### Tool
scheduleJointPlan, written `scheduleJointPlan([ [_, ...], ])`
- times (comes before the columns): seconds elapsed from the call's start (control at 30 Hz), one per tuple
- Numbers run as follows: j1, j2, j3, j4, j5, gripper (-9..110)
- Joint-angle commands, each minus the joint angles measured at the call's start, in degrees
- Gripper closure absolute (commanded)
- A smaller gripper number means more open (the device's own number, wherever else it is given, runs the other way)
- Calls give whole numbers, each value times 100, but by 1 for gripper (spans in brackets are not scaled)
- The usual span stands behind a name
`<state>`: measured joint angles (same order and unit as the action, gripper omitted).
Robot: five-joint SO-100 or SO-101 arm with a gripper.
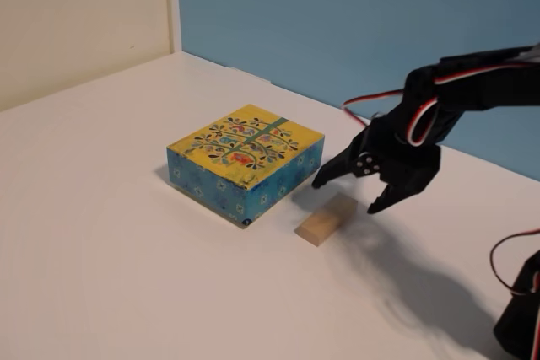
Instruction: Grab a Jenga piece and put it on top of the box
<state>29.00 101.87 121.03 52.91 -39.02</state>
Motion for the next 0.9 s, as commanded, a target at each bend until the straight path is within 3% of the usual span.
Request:
scheduleJointPlan([
  [0.0, 9, -26, -44, -88, -79, 71],
  [0.87, -650, -545, -193, -272, -211, 76],
])
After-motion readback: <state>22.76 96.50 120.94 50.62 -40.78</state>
